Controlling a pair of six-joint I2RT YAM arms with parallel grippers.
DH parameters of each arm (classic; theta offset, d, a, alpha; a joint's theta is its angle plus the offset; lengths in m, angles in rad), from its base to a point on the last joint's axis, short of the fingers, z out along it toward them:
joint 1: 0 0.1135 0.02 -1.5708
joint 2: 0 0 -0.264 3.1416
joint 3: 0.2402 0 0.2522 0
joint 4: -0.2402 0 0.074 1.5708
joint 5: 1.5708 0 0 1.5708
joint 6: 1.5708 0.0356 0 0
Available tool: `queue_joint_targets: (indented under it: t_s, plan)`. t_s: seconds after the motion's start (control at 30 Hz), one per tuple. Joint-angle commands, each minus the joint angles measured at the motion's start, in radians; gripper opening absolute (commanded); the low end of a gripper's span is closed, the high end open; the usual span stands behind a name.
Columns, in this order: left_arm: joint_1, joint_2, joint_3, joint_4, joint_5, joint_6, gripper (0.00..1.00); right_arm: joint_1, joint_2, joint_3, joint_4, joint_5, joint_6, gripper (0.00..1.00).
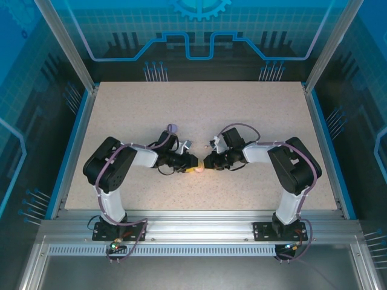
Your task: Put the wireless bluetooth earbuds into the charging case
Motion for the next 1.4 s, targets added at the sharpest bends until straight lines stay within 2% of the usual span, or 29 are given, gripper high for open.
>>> queue_joint_targets:
  t_s: [0.0,0.13,0.37,0.47,0.6,0.77,0.93,1.37]
  plan:
    - [-0.04,0.014,-0.012,-0.024,0.001,0.021,0.23,0.0,-0.041,-0.029,-0.001,0.011,0.001,0.23]
    - [-0.032,-0.058,-0.016,-0.031,0.0,0.07,0.21,-0.046,-0.164,-0.049,-0.019,-0.03,-0.045,0.32]
    - [-0.03,-0.304,0.024,-0.097,-0.026,0.262,0.24,-0.17,-0.345,-0.028,-0.059,-0.244,-0.178,0.43]
    - [-0.03,-0.401,0.033,-0.093,-0.051,0.341,0.23,-0.208,-0.405,0.01,-0.112,-0.325,-0.258,0.47]
    - [-0.03,-0.485,0.022,-0.006,-0.029,0.423,0.19,-0.221,-0.472,0.075,-0.188,-0.402,-0.367,0.49]
    - [-0.03,-0.509,0.043,0.062,0.069,0.461,0.18,-0.221,-0.545,0.11,-0.225,-0.485,-0.455,0.5]
    - [-0.046,-0.531,0.037,0.134,0.101,0.457,0.17,-0.206,-0.564,0.152,-0.329,-0.506,-0.537,0.5]
    - [-0.089,-0.57,0.077,0.076,0.111,0.519,0.17,-0.153,-0.52,0.204,-0.39,-0.488,-0.576,0.48]
